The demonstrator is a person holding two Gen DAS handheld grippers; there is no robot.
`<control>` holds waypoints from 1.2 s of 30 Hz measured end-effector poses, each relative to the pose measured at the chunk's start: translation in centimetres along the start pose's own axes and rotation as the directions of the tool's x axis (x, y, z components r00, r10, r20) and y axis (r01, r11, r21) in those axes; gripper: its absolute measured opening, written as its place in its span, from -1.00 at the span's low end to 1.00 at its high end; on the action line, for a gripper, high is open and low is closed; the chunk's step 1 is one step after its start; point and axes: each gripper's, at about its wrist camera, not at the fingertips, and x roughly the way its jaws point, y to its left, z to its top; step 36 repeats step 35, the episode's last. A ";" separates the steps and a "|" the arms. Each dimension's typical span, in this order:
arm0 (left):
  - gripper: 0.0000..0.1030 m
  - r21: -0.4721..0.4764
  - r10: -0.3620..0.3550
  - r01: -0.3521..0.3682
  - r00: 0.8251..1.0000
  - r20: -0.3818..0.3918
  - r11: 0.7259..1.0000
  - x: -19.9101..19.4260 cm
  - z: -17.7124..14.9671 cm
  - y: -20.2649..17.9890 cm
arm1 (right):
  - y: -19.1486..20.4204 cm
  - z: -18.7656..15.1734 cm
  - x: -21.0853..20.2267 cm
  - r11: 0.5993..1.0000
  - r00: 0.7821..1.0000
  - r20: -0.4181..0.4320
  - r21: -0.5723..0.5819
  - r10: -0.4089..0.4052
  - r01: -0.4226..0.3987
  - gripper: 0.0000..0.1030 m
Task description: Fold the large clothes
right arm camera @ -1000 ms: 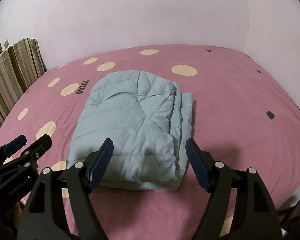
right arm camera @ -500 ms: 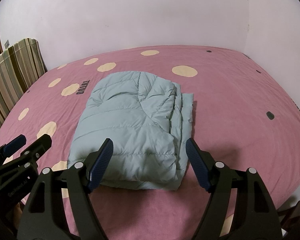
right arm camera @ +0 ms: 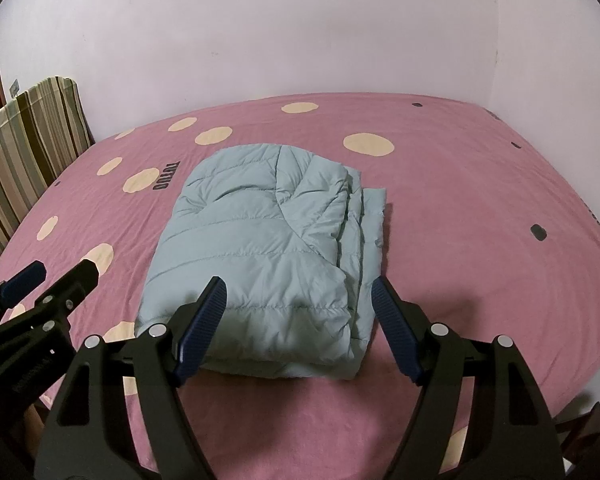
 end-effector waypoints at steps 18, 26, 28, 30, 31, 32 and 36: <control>0.67 -0.013 0.027 -0.026 0.999 0.043 1.000 -0.3 0.2 0.7 | 0.1 0.0 -0.2 1.000 1.000 -0.003 -0.011 -0.002 0.002 0.45; 0.68 -0.002 0.029 -0.029 0.999 0.047 1.000 0.4 -0.2 1.0 | 0.2 -0.2 0.2 1.000 1.000 -0.012 -0.020 -0.001 0.001 0.45; 0.68 -0.007 0.052 -0.052 0.997 0.053 0.999 0.8 -0.1 1.4 | 0.1 -0.2 0.3 1.000 1.000 -0.011 -0.019 -0.003 0.003 0.45; 0.68 -0.024 0.068 -0.067 0.997 0.036 0.997 1.5 -0.1 2.1 | -0.2 -0.1 0.5 1.000 1.000 -0.010 -0.015 -0.003 0.002 0.45; 0.68 -0.032 0.067 -0.067 0.997 0.022 0.997 2.0 -0.1 2.5 | -0.5 -0.1 0.7 1.000 1.000 -0.009 -0.010 -0.006 0.006 0.46; 0.68 -0.038 0.070 -0.070 0.998 0.005 0.997 2.5 -0.1 2.9 | -0.7 0.1 1.0 1.000 1.000 -0.010 -0.009 -0.009 0.009 0.46; 0.68 -0.063 0.096 -0.099 0.995 -0.040 0.993 4.4 -0.1 4.8 | -1.9 0.2 1.8 1.000 0.999 -0.015 0.010 -0.029 0.029 0.57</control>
